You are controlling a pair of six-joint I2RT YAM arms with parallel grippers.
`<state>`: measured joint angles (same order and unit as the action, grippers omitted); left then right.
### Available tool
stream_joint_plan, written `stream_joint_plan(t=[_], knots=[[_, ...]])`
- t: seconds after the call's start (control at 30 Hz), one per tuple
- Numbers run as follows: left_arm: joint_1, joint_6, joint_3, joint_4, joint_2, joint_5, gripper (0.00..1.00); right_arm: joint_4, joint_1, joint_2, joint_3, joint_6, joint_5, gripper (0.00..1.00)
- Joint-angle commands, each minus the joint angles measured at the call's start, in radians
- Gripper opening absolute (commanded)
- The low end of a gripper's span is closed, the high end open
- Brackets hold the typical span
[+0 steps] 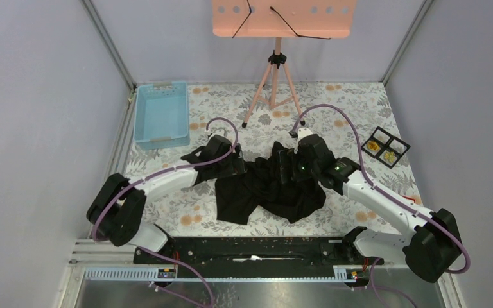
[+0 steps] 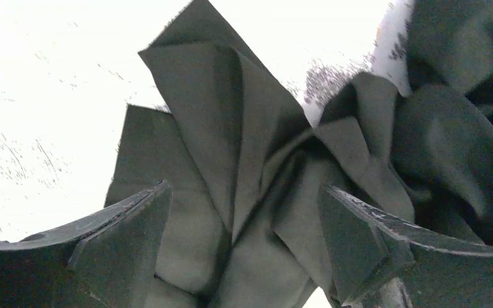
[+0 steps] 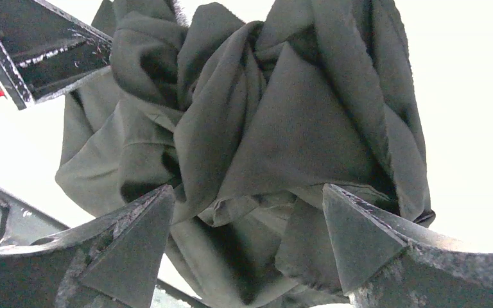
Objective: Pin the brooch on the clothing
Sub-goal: Place the clothes at the center of the board, then flatten out the clothes at the center of the board.
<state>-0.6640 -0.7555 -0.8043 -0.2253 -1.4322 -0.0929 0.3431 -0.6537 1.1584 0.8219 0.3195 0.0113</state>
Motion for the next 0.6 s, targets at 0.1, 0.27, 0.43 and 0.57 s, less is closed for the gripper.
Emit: stream_joint_plan(t=[0.1,0.27,0.43,0.57], knots=[[0.032,0.024,-0.104,0.092,-0.086,0.063,0.84,-0.078,-0.011,0.021,-0.011,-0.003,-0.097,0.92],[0.032,0.033,-0.14,0.091,-0.14,0.07,0.81,-0.089,-0.01,0.067,-0.006,-0.003,-0.077,0.82],[0.031,0.048,-0.156,0.059,-0.176,0.038,0.68,-0.078,-0.011,0.079,-0.008,-0.004,-0.071,0.68],[0.031,0.052,-0.131,0.039,-0.167,-0.032,0.64,-0.07,-0.009,0.051,-0.02,-0.002,-0.082,0.53]])
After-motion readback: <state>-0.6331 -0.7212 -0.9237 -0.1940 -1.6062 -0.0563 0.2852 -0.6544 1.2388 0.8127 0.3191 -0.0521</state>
